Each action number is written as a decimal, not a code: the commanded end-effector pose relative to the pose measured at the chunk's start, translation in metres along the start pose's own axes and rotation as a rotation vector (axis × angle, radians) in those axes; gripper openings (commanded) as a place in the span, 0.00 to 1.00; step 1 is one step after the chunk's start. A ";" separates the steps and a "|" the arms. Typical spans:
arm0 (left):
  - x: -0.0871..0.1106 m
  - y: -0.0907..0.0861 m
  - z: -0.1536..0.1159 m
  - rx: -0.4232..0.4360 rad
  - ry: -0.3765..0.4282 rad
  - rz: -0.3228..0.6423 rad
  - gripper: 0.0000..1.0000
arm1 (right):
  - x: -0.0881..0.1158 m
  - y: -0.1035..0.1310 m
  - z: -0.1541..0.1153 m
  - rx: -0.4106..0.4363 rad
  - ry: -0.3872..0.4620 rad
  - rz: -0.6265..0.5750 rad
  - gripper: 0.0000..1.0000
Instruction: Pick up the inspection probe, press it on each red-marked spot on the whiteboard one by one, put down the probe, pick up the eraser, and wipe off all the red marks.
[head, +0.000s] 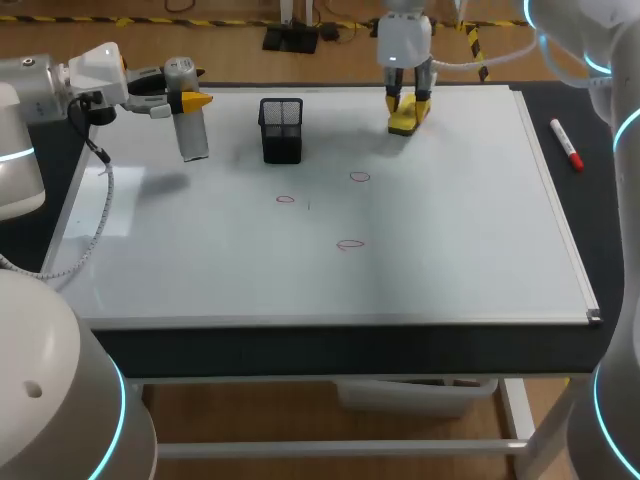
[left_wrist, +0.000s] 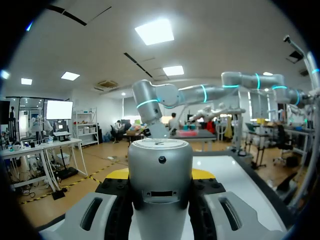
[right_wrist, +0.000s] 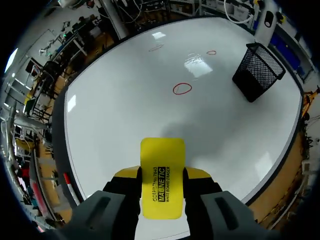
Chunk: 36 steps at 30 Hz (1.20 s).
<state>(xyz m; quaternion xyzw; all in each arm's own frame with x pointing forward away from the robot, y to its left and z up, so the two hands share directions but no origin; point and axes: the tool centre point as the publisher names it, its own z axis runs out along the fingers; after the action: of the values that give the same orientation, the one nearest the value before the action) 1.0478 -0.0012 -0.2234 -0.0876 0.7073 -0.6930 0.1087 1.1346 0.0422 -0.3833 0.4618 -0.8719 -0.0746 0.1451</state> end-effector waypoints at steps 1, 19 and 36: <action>0.000 -0.001 0.000 0.000 -0.001 0.001 0.00 | 0.034 0.018 -0.004 0.253 -0.019 0.059 0.00; 0.000 -0.001 0.000 0.000 -0.001 0.001 0.00 | 0.089 0.013 0.002 0.295 -0.032 0.318 0.00; 0.000 -0.001 0.000 0.000 -0.001 0.001 0.00 | 0.137 0.023 0.014 0.282 -0.063 0.483 0.00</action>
<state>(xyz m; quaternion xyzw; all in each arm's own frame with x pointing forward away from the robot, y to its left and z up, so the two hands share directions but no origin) 1.0478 -0.0012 -0.2233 -0.0876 0.7072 -0.6931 0.1088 1.0569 -0.0517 -0.3737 0.2454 -0.9589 -0.0002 0.1425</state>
